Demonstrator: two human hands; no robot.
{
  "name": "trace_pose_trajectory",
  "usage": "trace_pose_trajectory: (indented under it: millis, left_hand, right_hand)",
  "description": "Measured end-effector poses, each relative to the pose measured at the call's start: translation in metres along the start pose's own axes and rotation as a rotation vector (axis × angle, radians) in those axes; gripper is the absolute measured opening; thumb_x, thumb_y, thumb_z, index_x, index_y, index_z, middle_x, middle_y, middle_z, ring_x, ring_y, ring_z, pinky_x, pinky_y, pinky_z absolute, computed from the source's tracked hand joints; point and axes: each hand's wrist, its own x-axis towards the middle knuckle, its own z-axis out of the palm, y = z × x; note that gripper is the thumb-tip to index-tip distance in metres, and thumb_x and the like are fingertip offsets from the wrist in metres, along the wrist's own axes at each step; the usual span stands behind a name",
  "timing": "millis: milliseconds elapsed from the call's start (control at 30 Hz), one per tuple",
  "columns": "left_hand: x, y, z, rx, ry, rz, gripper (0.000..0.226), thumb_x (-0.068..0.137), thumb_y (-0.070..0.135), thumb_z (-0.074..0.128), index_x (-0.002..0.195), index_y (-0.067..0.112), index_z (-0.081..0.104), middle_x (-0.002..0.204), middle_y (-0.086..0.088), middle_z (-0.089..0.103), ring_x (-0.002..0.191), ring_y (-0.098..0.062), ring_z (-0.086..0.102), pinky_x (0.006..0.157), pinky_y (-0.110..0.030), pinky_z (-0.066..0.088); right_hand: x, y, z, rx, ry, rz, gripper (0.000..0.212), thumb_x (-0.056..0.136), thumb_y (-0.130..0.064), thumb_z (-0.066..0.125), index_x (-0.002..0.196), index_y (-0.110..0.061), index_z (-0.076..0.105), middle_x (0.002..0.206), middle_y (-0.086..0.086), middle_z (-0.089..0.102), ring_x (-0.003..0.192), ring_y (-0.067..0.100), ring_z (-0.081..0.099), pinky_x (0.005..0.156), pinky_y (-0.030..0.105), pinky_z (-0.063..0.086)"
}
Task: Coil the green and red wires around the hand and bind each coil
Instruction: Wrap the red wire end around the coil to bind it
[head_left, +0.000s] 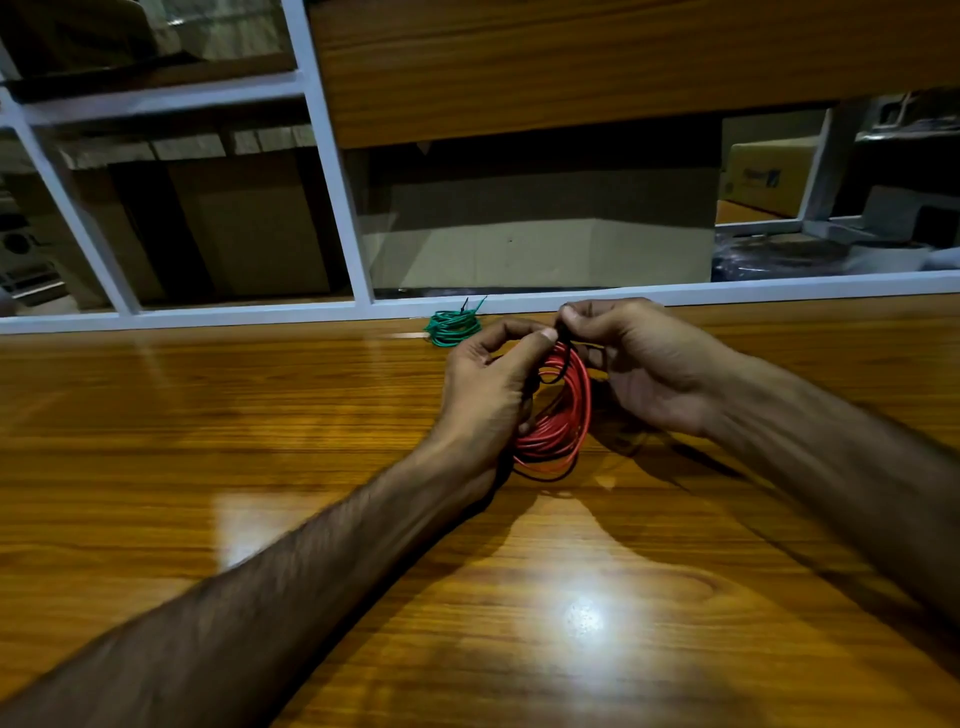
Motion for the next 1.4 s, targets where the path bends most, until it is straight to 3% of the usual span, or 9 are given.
trace_pose_trajectory:
  millis: [200, 300, 400, 733, 933, 1100, 1267, 1400]
  left_hand:
    - [-0.002, 0.000, 0.001, 0.006, -0.028, -0.014, 0.010, 0.101, 0.016, 0.067, 0.091, 0.017, 0.068, 0.056, -0.001, 0.041, 0.041, -0.011, 0.026, 0.039, -0.021, 0.023]
    - [-0.003, 0.000, -0.001, 0.022, -0.034, -0.015, 0.006, 0.102, 0.018, 0.067, 0.098, 0.014, 0.069, 0.058, 0.000, 0.046, 0.044, -0.013, 0.028, 0.040, -0.024, 0.024]
    - [-0.004, 0.001, -0.002, -0.005, -0.039, -0.028, 0.008, 0.103, 0.021, 0.066, 0.101, 0.014, 0.069, 0.056, 0.003, 0.045, 0.043, -0.009, 0.029, 0.038, -0.022, 0.025]
    - [-0.003, 0.003, -0.001, -0.030, -0.087, -0.064, 0.028, 0.100, 0.022, 0.069, 0.072, 0.022, 0.072, 0.054, 0.001, 0.040, 0.037, -0.007, 0.028, 0.036, -0.020, 0.024]
    - [-0.004, 0.007, -0.001, -0.032, -0.088, -0.064, 0.015, 0.101, 0.017, 0.066, 0.086, 0.014, 0.065, 0.050, 0.004, 0.049, 0.036, -0.008, 0.028, 0.036, -0.020, 0.023]
    - [-0.007, 0.004, 0.002, 0.033, -0.108, -0.063, 0.016, 0.098, 0.017, 0.068, 0.082, 0.015, 0.068, 0.061, -0.004, 0.045, 0.040, -0.012, 0.027, 0.041, -0.024, 0.021]
    - [-0.009, 0.005, 0.006, 0.033, -0.132, -0.068, 0.021, 0.098, 0.015, 0.069, 0.077, 0.018, 0.068, 0.071, -0.003, 0.058, 0.043, -0.012, 0.030, 0.041, -0.025, 0.021]
    - [-0.008, 0.004, 0.004, 0.031, -0.141, -0.072, 0.026, 0.098, 0.015, 0.068, 0.073, 0.021, 0.068, 0.074, -0.004, 0.060, 0.041, -0.011, 0.030, 0.039, -0.023, 0.023]
  right_hand:
    - [0.002, -0.002, 0.002, -0.083, 0.088, -0.051, 0.026, 0.102, -0.010, 0.053, 0.081, -0.018, 0.065, 0.078, -0.001, 0.065, 0.081, 0.016, 0.058, 0.081, 0.036, 0.042]
    - [0.000, -0.002, 0.004, -0.274, 0.171, -0.139, 0.022, 0.102, -0.015, 0.056, 0.084, -0.019, 0.068, 0.084, 0.001, 0.067, 0.082, 0.016, 0.061, 0.069, 0.031, 0.045]
    - [-0.001, -0.003, 0.005, -0.314, 0.202, -0.168, 0.020, 0.103, -0.019, 0.058, 0.086, -0.019, 0.068, 0.086, 0.002, 0.068, 0.082, 0.016, 0.063, 0.060, 0.027, 0.047]
    - [-0.003, -0.003, 0.008, -0.256, 0.165, -0.124, 0.020, 0.100, -0.012, 0.060, 0.084, -0.021, 0.066, 0.077, -0.005, 0.064, 0.088, 0.015, 0.056, 0.076, 0.038, 0.038]
    - [-0.001, -0.002, 0.011, -0.235, 0.192, -0.104, 0.023, 0.098, -0.008, 0.059, 0.080, -0.020, 0.066, 0.078, -0.003, 0.066, 0.090, 0.018, 0.057, 0.077, 0.038, 0.039]
    - [0.003, -0.007, 0.004, -0.171, 0.306, -0.149, 0.024, 0.094, -0.003, 0.055, 0.082, -0.020, 0.066, 0.091, 0.002, 0.062, 0.088, 0.017, 0.052, 0.078, 0.038, 0.042]
    - [0.006, -0.009, -0.002, -0.123, 0.405, -0.179, 0.032, 0.087, 0.001, 0.050, 0.070, -0.022, 0.063, 0.086, -0.004, 0.062, 0.084, 0.015, 0.050, 0.074, 0.036, 0.041]
    - [0.007, -0.009, 0.002, -0.042, 0.472, -0.151, 0.032, 0.087, 0.002, 0.049, 0.072, -0.022, 0.063, 0.085, -0.003, 0.060, 0.083, 0.015, 0.049, 0.073, 0.036, 0.041]
